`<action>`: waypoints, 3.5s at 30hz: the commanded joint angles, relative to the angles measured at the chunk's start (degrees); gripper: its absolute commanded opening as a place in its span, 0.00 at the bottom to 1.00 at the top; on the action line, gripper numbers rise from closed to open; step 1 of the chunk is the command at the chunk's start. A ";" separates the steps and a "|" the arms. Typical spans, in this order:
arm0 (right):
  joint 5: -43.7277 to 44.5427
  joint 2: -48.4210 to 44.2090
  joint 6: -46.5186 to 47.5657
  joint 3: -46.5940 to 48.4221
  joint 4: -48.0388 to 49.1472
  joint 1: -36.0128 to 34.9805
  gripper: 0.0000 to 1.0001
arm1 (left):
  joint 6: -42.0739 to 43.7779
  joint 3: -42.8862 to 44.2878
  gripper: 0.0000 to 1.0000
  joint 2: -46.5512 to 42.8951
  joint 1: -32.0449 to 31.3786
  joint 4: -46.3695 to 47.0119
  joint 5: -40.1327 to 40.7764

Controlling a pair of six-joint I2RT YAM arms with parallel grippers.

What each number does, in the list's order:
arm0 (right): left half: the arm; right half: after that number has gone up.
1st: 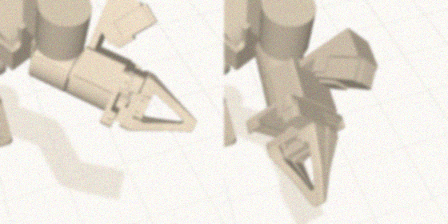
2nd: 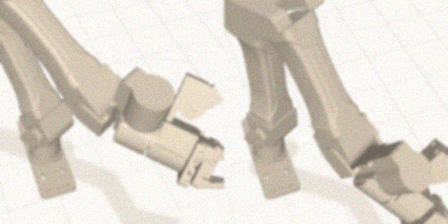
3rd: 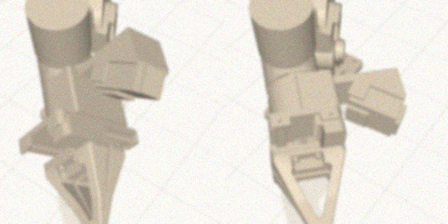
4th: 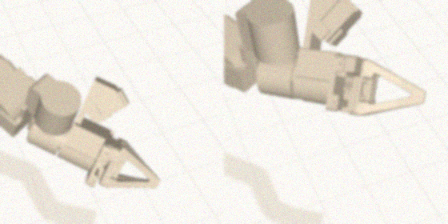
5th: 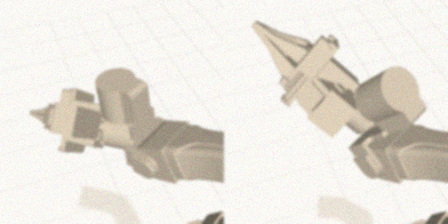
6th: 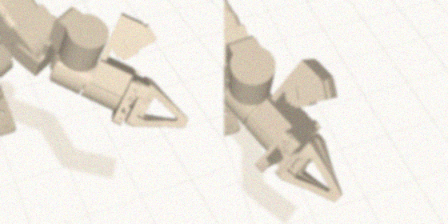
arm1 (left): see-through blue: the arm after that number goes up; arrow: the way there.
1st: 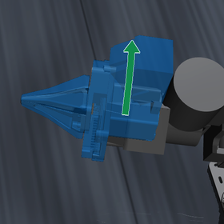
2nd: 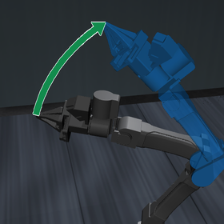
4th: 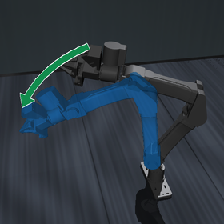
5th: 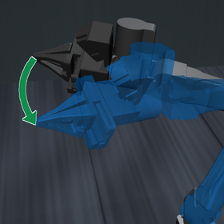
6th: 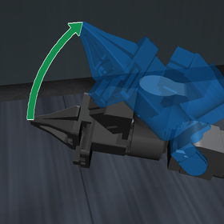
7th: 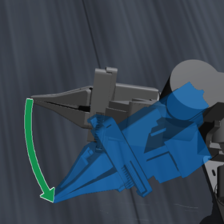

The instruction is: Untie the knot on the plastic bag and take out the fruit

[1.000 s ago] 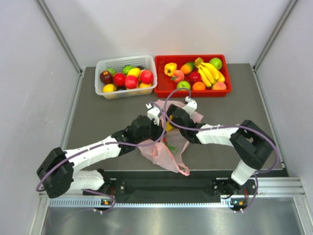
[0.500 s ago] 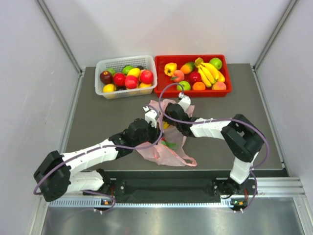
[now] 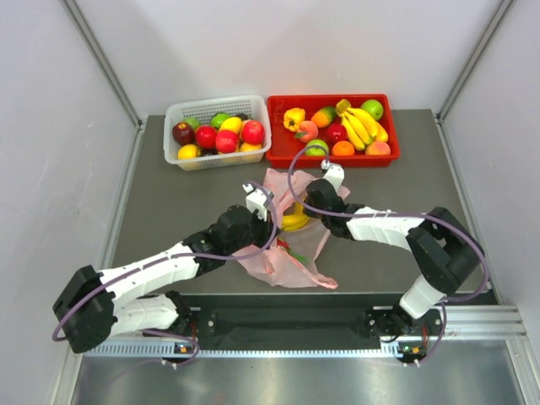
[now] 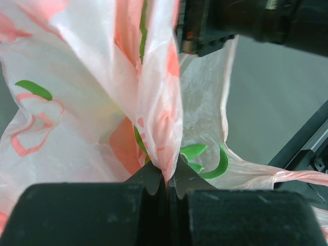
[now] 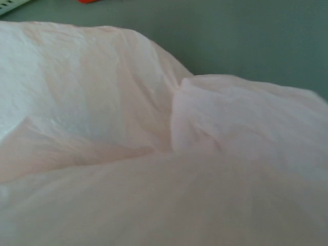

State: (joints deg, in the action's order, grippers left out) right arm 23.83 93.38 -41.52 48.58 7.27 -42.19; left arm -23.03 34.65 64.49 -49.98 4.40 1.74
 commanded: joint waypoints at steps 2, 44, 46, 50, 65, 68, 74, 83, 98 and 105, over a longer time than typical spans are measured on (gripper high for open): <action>-0.97 -5.66 4.69 -2.78 -3.66 2.03 0.01 | 0.09 0.15 0.00 -1.21 -0.21 -0.80 1.43; -34.28 -11.29 23.22 4.07 -20.52 8.27 0.00 | 1.14 2.96 0.00 0.29 -0.30 -2.12 5.02; -39.62 -12.17 25.77 4.59 -25.95 8.27 0.00 | 1.32 3.66 0.00 -0.59 -0.21 -2.12 6.78; -44.83 -13.31 32.27 4.69 -33.53 8.09 0.00 | 2.37 5.51 0.00 -0.68 -0.21 -2.47 8.89; -64.17 -39.84 33.79 -0.50 -28.11 7.21 0.00 | 2.72 5.87 0.00 0.37 -0.12 -2.91 10.39; -63.05 -45.03 32.12 -0.76 -24.59 7.48 0.00 | 2.37 5.16 0.00 0.20 -0.12 -2.30 9.78; -36.26 -41.63 25.27 5.73 -22.30 11.95 0.00 | 1.49 4.20 0.00 0.20 -0.21 -1.42 8.02; -17.63 -23.62 17.87 16.25 -6.21 26.37 0.00 | 0.44 2.61 0.00 0.72 -0.21 0.08 5.38; -8.73 23.41 19.98 58.53 -18.34 33.58 0.09 | 1.41 3.67 0.00 2.39 -0.12 1.66 2.48; -8.45 33.87 24.02 71.65 -24.67 33.85 0.74 | 1.67 4.02 0.00 1.87 -0.12 0.96 3.53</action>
State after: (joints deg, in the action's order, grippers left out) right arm 13.82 126.28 -20.34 113.16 -15.57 -8.45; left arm -22.31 37.17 66.92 -50.02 2.96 5.15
